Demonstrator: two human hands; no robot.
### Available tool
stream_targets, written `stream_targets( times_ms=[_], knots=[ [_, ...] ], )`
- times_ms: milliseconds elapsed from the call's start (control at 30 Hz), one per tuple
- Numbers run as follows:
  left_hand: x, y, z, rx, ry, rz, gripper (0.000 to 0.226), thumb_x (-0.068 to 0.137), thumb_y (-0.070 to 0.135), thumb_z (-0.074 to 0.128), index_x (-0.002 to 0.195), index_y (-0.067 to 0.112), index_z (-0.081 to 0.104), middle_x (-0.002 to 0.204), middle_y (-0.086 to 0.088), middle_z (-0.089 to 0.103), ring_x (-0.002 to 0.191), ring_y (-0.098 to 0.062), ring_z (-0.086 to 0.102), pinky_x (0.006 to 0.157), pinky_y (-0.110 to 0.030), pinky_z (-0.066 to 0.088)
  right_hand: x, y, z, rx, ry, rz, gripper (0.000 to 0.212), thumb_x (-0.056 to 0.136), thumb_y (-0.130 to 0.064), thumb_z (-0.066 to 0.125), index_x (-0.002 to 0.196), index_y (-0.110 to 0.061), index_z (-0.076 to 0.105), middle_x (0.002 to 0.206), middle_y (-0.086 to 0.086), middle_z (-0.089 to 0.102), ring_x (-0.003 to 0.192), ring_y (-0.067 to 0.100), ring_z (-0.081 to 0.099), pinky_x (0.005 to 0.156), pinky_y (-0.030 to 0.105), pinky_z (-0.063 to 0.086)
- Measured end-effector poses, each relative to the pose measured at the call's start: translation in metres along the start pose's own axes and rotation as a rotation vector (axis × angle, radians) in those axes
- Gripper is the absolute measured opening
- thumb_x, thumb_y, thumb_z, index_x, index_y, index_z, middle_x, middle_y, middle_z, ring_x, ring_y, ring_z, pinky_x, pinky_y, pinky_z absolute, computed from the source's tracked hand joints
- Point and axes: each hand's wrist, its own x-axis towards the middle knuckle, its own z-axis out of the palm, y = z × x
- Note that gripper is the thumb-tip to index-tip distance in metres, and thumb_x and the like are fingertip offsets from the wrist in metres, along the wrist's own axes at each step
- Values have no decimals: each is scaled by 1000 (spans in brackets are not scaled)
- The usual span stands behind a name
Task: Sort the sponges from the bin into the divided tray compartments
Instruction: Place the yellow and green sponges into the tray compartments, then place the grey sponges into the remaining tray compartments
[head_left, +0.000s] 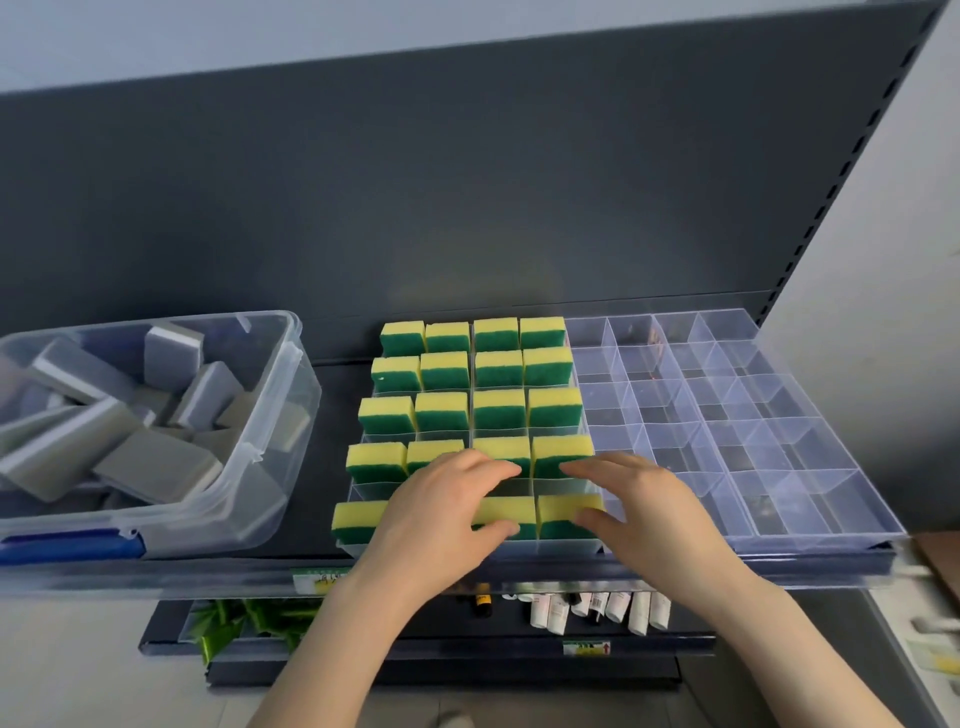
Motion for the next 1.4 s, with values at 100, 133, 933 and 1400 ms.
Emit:
stream_targets(
  times_ms=[100,133,933,1400],
  knots=[
    [3,-1,-18,3,73,-71,48,89,45,59,135,40,46,127,25,51,116,4,47,93,-15,41,9,-5,-16,15,61,-29,40,89,-29,60,128,-31,54,127,-14,57,121,10,49,95,21,40],
    [4,-3,-25,24,95,-106,47,89,45,59,134,40,47,125,24,52,113,4,49,89,-17,45,14,-7,-21,2,71,-46,40,89,-29,59,129,-31,53,128,-13,57,122,10,49,94,21,40],
    [-153,-191,-166,337,208,-594,43,88,43,60,129,33,54,121,14,58,106,-8,58,82,-31,51,95,-219,63,-130,-47,-410,43,90,-33,54,133,-35,46,131,-13,53,120,11,49,94,29,47],
    [-165,-311,-202,160,269,-483,42,87,36,63,128,32,56,119,12,60,104,-9,58,82,-33,52,147,-325,140,-132,-105,-374,43,88,-26,54,131,-32,50,127,-5,57,110,18,57,88,31,49]
  ],
)
